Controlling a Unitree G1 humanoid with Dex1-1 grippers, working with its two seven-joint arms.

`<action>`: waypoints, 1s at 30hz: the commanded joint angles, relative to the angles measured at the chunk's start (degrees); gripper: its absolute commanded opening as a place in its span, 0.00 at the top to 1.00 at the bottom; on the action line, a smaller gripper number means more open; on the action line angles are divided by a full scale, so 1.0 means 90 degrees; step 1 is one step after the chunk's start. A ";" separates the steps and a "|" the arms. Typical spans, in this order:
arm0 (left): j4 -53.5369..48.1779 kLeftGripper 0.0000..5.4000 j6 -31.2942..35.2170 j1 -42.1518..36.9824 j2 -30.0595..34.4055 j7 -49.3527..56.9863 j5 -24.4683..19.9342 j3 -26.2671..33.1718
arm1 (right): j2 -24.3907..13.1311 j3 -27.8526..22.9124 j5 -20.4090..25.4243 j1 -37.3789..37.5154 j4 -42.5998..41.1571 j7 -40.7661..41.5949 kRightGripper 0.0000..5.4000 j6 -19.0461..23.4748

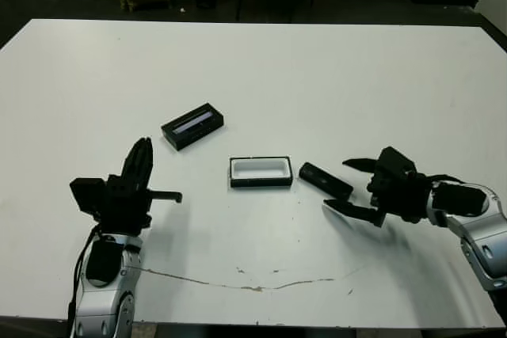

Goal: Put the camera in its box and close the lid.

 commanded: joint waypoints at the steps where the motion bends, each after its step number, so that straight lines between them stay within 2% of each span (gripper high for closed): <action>1: 0.0093 1.00 0.0020 0.0075 0.0047 -0.0027 -0.0003 0.0020 | 0.0023 0.0122 -0.0146 -0.0062 0.0262 0.0038 0.37 -0.0157; 8: 0.0085 1.00 0.0078 0.0079 0.0027 0.0027 0.0013 0.0029 | 0.0074 0.0253 -0.0257 -0.0086 0.0326 -0.0085 0.61 0.0145; 15: 0.0098 1.00 0.0073 0.0074 0.0044 0.0026 0.0037 0.0034 | 0.0231 0.0350 -0.0340 -0.0102 0.1155 0.0071 0.87 -0.0640; 17: 0.0150 1.00 0.0002 0.0060 0.0047 0.0008 0.0042 0.0043 | 0.0234 0.0382 -0.0394 -0.0077 0.1308 0.0065 0.89 -0.0875; 19: 0.0130 1.00 0.0037 0.0064 0.0044 0.0008 0.0021 0.0047 | 0.0221 0.0423 -0.0478 -0.0030 0.1290 -0.0057 0.89 -0.0815; 21: 0.0072 1.00 0.0101 0.0082 0.0038 0.0030 0.0016 0.0040 | 0.0200 0.0455 -0.0479 0.0001 0.1208 -0.0107 0.89 -0.0618; 23: 0.0051 1.00 0.0115 0.0088 0.0037 0.0048 0.0038 0.0034 | 0.0101 0.0530 -0.0506 0.0004 0.0862 -0.0135 0.89 -0.0124; 25: 0.0040 1.00 0.0142 0.0088 0.0039 0.0039 0.0017 0.0035 | 0.0024 0.0578 -0.0521 0.0003 0.0605 -0.0132 0.89 0.0179; 30: 0.0031 1.00 0.0152 0.0091 0.0026 0.0016 -0.0027 0.0032 | -0.0070 0.0626 -0.0686 -0.0001 0.0379 -0.0190 0.89 0.0203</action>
